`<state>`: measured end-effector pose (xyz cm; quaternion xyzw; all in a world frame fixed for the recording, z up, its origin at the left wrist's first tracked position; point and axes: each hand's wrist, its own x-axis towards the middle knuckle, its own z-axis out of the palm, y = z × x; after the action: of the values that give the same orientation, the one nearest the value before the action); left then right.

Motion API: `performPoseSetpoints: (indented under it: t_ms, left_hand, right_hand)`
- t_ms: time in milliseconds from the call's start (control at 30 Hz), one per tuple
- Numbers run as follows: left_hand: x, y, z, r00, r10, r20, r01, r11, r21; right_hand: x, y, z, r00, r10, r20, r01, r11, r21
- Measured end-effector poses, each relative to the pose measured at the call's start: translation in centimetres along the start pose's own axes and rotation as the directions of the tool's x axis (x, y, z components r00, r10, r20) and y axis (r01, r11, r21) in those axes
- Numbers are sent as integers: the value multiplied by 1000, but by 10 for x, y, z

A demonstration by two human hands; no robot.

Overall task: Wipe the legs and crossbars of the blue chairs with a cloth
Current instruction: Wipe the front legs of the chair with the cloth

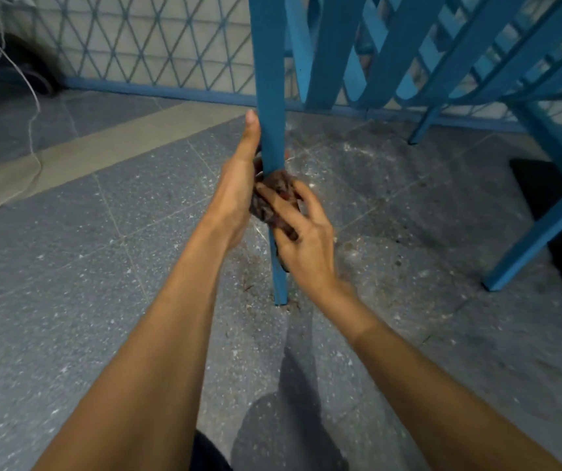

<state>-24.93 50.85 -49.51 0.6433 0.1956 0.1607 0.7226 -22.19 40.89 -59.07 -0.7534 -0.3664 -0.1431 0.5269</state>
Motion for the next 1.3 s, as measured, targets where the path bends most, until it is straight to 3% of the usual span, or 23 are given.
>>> performPoseSetpoints:
  t_ms: [133, 233, 333, 400, 467, 533, 633, 700, 733, 800, 867, 933, 1000, 1067, 1167, 1233, 1300]
  left_hand:
    - [1, -5, 0, 1000, 24, 20, -25, 999, 46]
    - [2, -8, 1, 999, 27, 22, -28, 998, 47]
    - [3, -12, 1, 999, 18, 36, -20, 998, 54]
    - [3, -16, 0, 999, 25, 44, -28, 998, 48]
    - [3, -20, -1, 999, 35, 2, -35, 999, 19]
    - [5, -24, -4, 994, 52, -98, -55, 998, -22]
    - [4, -33, -5, 968, -43, -249, 47, 999, 10]
    - [2, -42, -5, 958, -157, -240, 185, 978, 99]
    - [1, -47, -5, 954, -204, -220, 240, 959, 152]
    - [-1, -53, -5, 951, -240, -198, 285, 925, 249]
    - [-2, -55, -4, 960, -199, -196, 255, 909, 330]
    - [-2, -55, -5, 968, -167, -185, 230, 887, 401]
    - [-3, -54, -6, 970, -159, -185, 225, 874, 431]
    - [-2, -53, -5, 966, -165, -199, 239, 866, 440]
    - [-1, -53, -3, 965, -171, -198, 244, 860, 448]
    - [0, -53, -2, 964, -182, -193, 252, 852, 458]
    - [-1, -53, -4, 959, -205, -194, 274, 841, 467]
  right_hand:
    - [-31, 46, 25, 999, -33, 32, 35, 998, -51]
    - [-70, 78, 35, 991, 9, 135, -10, 1000, 11]
    - [-83, 93, 33, 952, 239, 190, -273, 944, 183]
    - [-72, 84, 27, 908, 406, 103, -418, 854, 312]
    - [-51, 65, 23, 822, 568, -24, -504, 748, 432]
    - [-27, 39, 19, 757, 644, -114, -468, 655, 594]
    - [-14, 17, 21, 845, 521, -121, -330, 686, 649]
    - [-26, 17, 30, 906, 423, -5, -332, 717, 613]
    - [-35, 22, 35, 898, 436, 57, -379, 701, 604]
    - [-55, 42, 44, 794, 584, 171, -560, 592, 579]
    - [-69, 66, 52, 591, 746, 307, -782, 438, 443]
    - [-77, 80, 57, 433, 818, 379, -894, 336, 296]
    - [-69, 77, 56, 388, 836, 389, -912, 287, 293]
    - [-48, 57, 47, 454, 819, 349, -861, 303, 410]
    - [-18, 28, 30, 642, 716, 273, -693, 391, 606]
    - [-14, 13, 22, 752, 616, 235, -600, 492, 631]
    - [-24, 12, 25, 816, 541, 203, -539, 585, 606]
